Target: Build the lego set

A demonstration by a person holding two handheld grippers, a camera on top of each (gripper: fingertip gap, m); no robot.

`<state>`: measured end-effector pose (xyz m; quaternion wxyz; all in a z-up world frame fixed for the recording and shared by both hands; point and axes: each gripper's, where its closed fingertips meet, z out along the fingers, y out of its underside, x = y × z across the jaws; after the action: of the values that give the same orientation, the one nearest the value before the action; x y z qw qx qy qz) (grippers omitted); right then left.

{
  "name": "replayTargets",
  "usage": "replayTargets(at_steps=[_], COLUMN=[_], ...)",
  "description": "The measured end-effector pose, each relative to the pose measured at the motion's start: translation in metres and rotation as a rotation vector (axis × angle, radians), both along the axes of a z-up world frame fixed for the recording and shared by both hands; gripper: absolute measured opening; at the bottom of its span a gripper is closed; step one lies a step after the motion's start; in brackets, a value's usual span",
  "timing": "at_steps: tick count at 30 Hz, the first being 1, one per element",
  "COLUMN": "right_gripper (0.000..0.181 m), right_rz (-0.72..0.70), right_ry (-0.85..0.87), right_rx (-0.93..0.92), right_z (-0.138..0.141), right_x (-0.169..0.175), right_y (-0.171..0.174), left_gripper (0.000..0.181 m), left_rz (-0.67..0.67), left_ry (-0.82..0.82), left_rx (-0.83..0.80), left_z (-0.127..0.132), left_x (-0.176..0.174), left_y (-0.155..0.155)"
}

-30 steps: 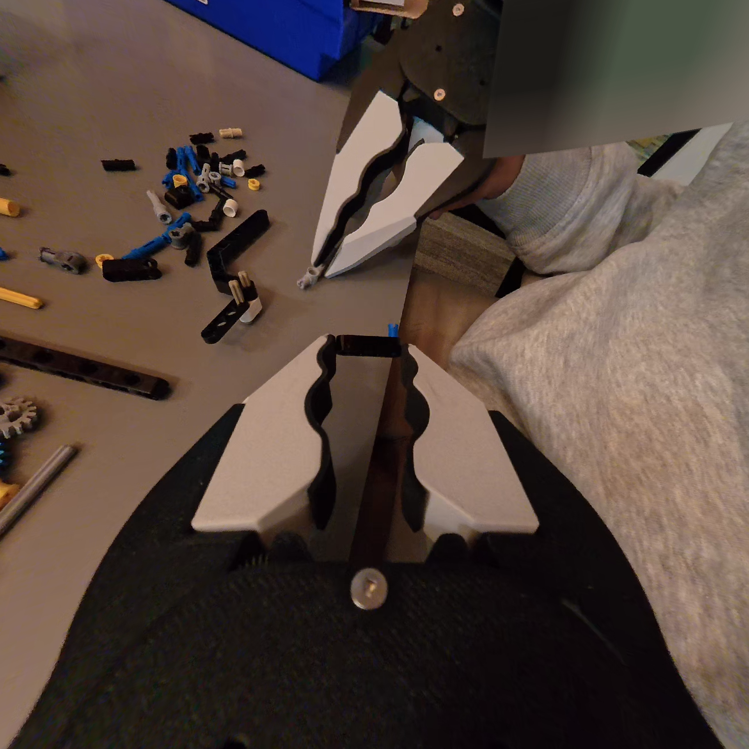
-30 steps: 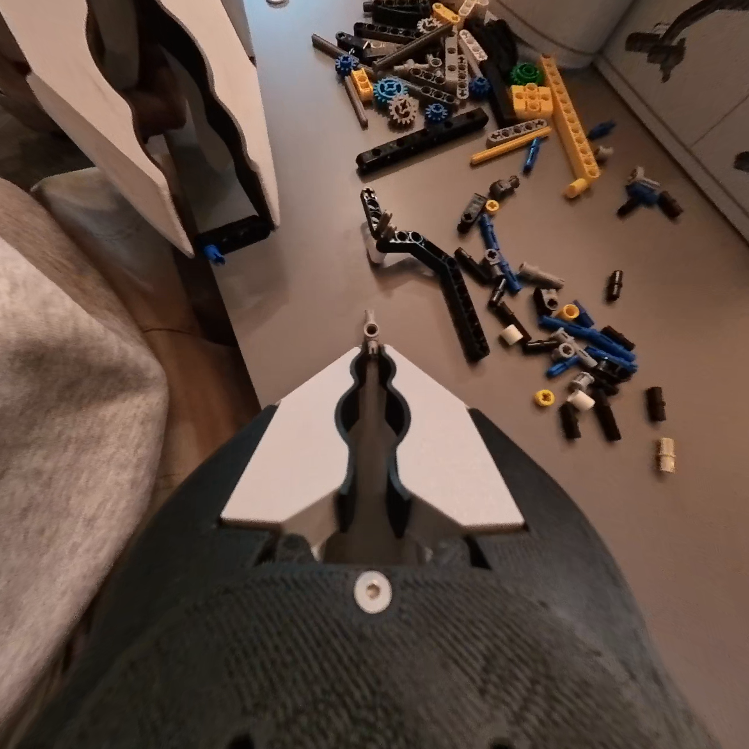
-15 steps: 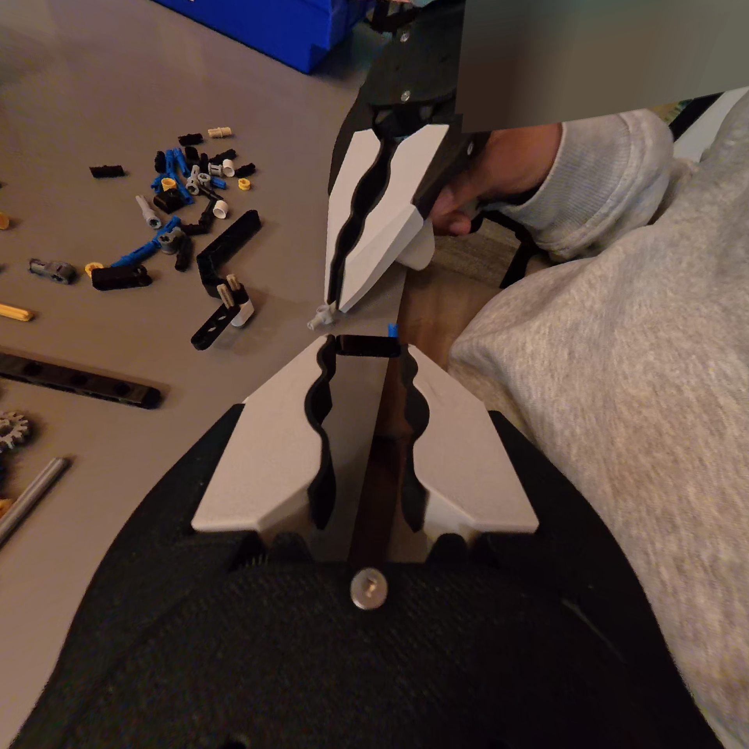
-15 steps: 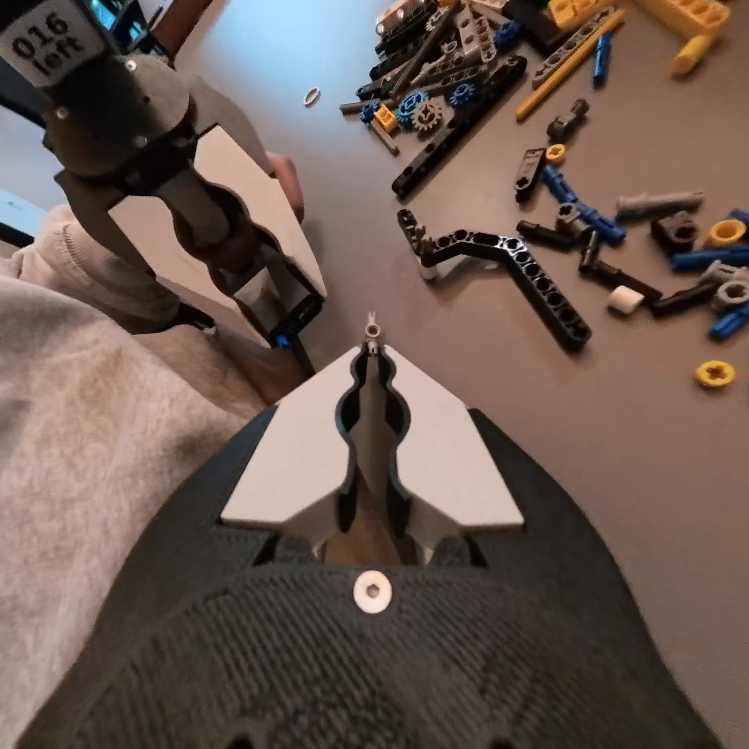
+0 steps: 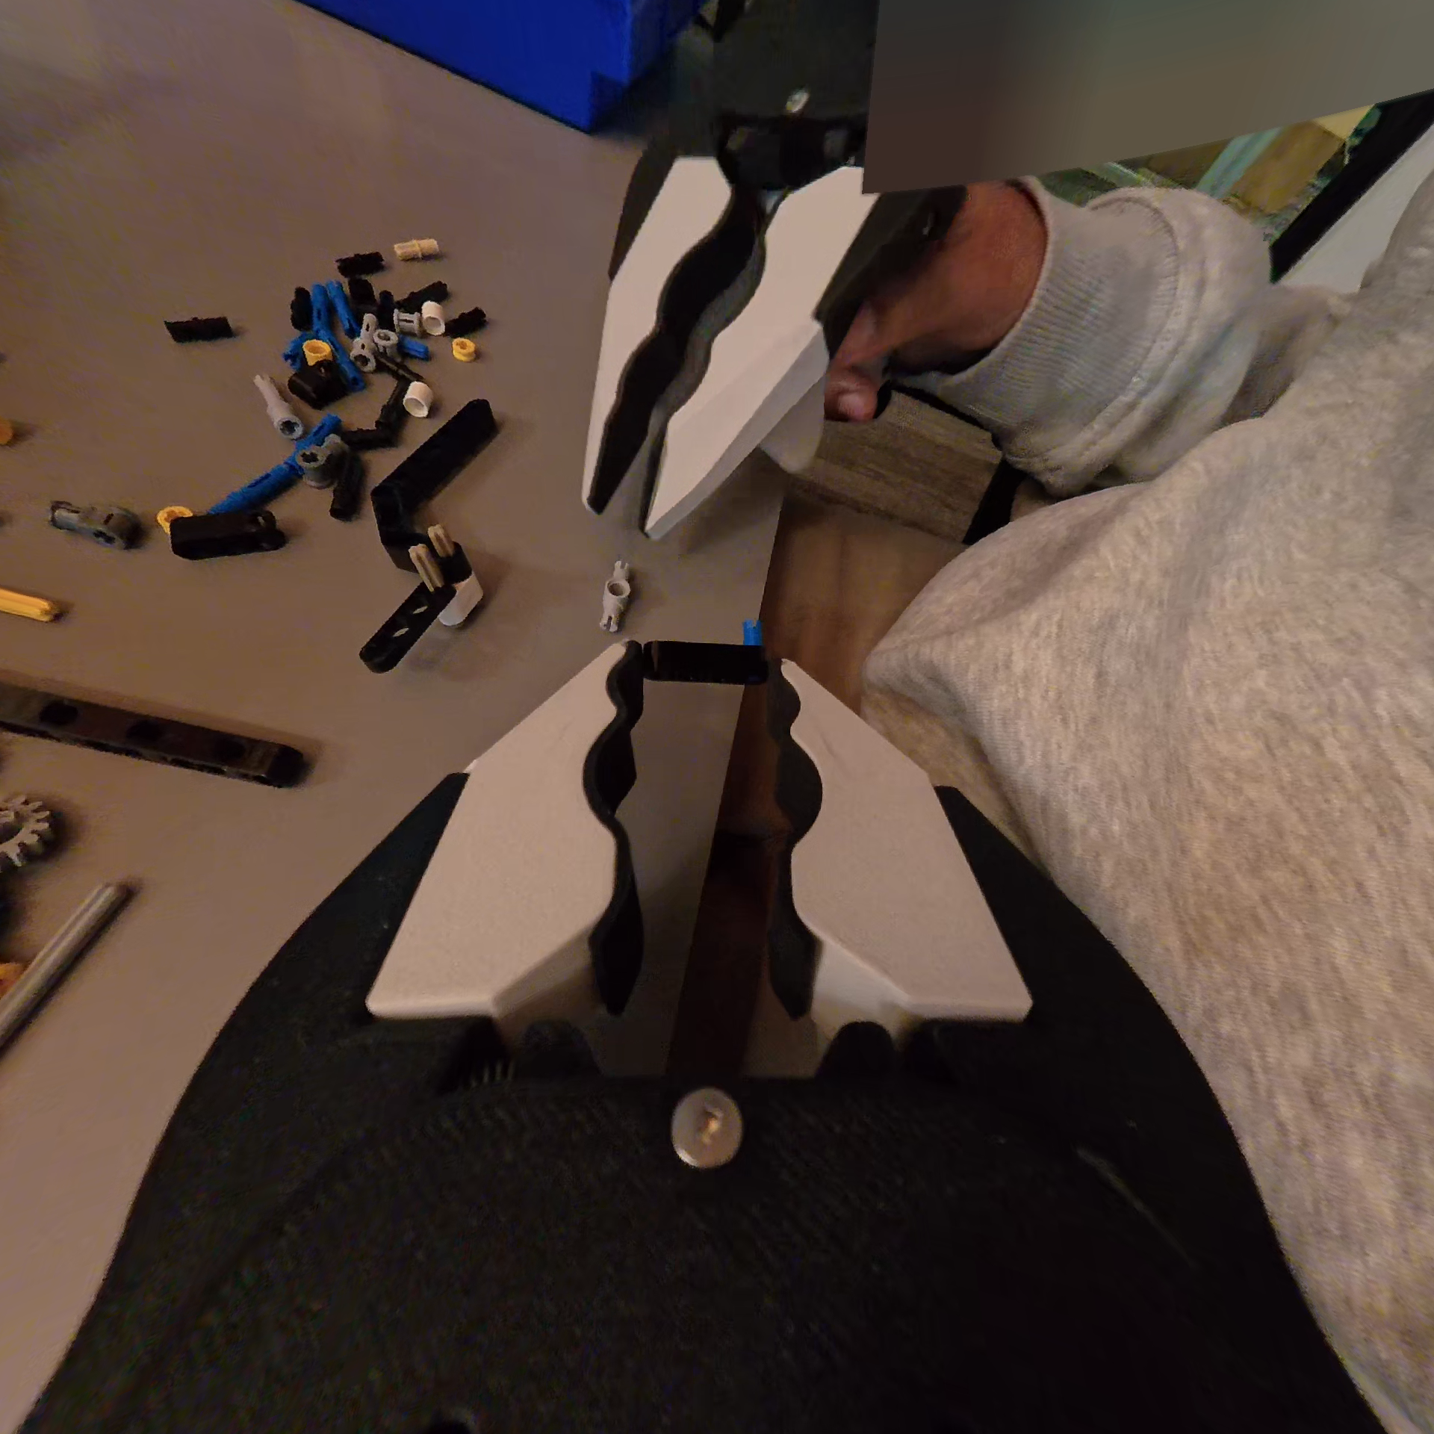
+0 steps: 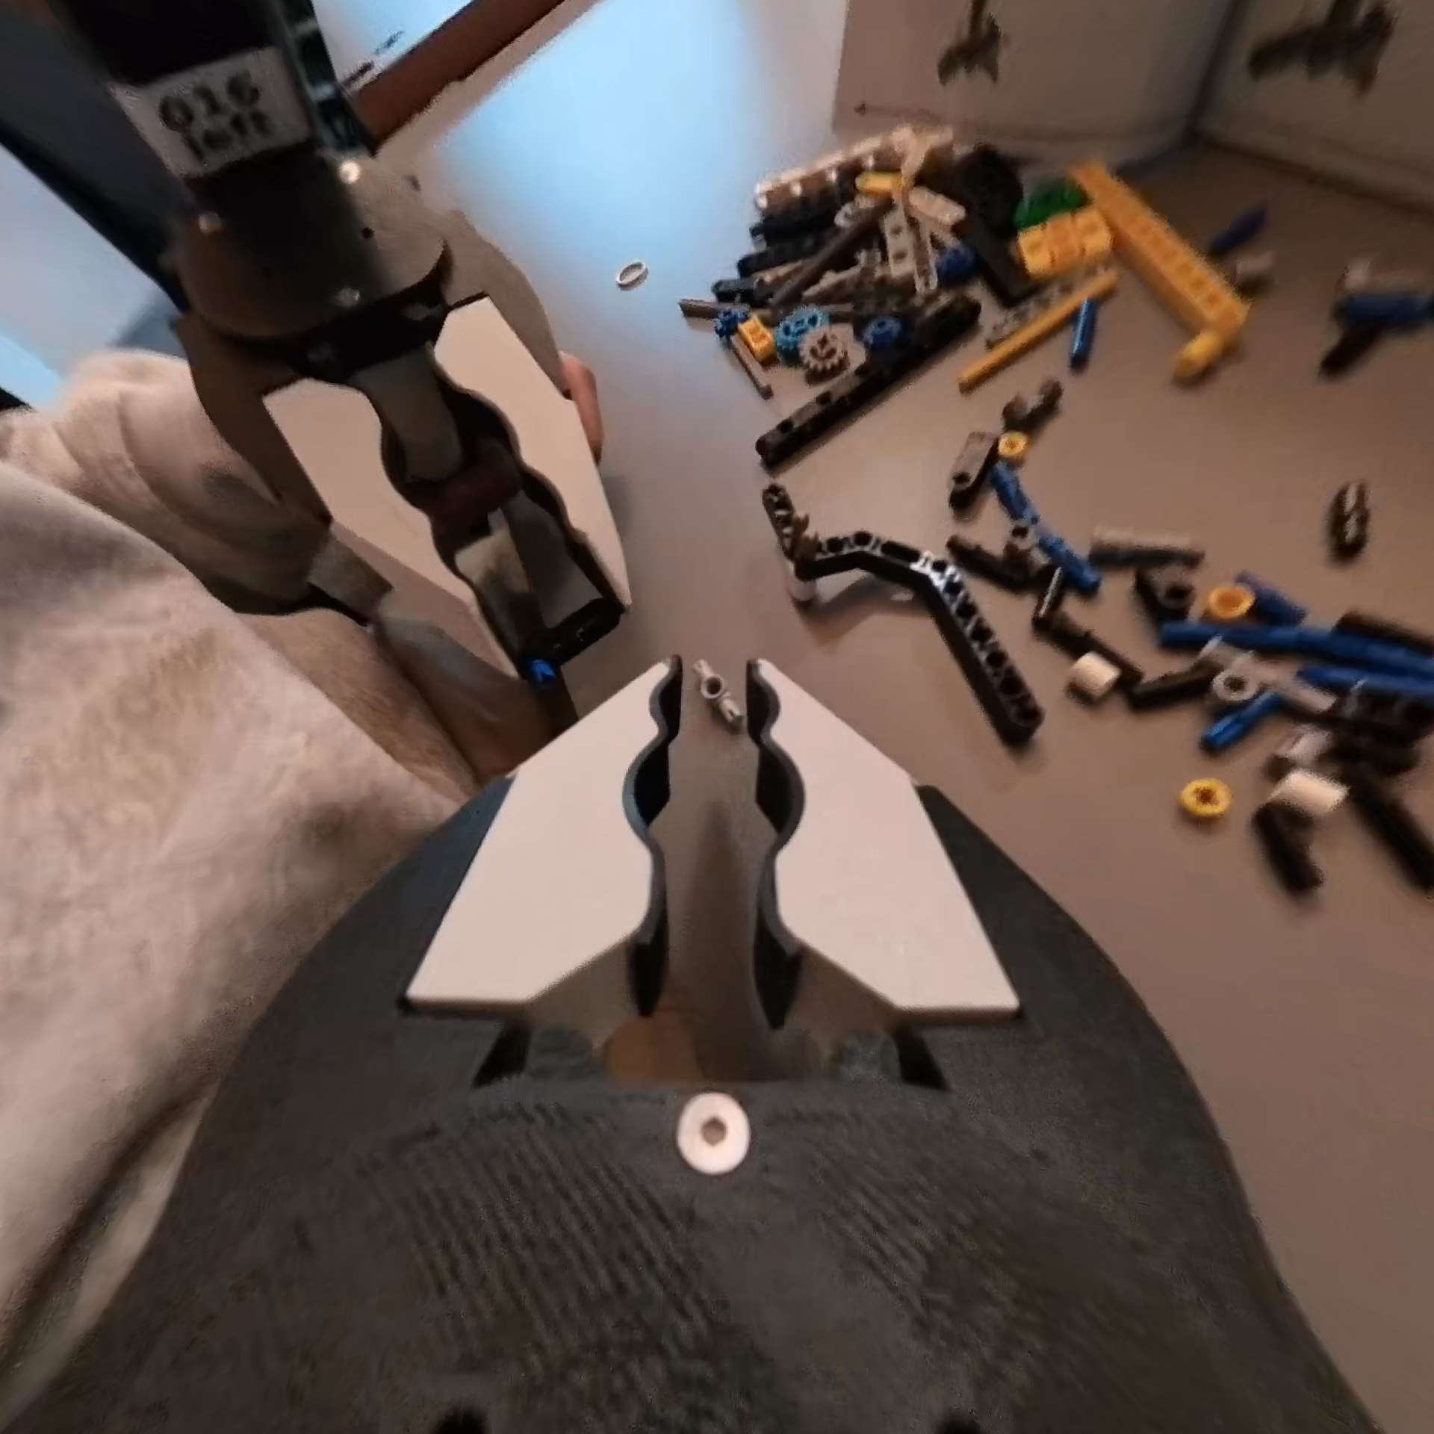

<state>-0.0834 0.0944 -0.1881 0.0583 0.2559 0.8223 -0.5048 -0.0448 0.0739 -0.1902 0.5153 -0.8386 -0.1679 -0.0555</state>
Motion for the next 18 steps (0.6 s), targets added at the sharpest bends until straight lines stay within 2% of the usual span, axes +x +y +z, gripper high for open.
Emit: replayTargets(at_steps=[3,7,11,18], right_gripper=[0.010,0.012,0.014,0.007], right_rz=[-0.006,0.036,0.066,0.064], right_ry=[0.134,0.092,0.122,0.142], right_rx=[0.082,0.072,0.113,0.200], right_z=[-0.001,-0.005,-0.010,-0.022], right_x=[-0.005,0.002,0.007,0.007], right_y=[0.005,-0.002,-0.007,-0.009], left_gripper=[0.031,0.030,0.031,0.031], left_rz=[-0.001,-0.001,-0.001,-0.001], left_ry=[0.001,0.000,-0.001,-0.003], left_rx=[0.001,0.004,0.002,0.001], left_z=[0.000,0.001,0.000,0.000], left_x=[0.000,0.000,0.000,0.000], left_y=[0.000,0.000,0.000,0.000])
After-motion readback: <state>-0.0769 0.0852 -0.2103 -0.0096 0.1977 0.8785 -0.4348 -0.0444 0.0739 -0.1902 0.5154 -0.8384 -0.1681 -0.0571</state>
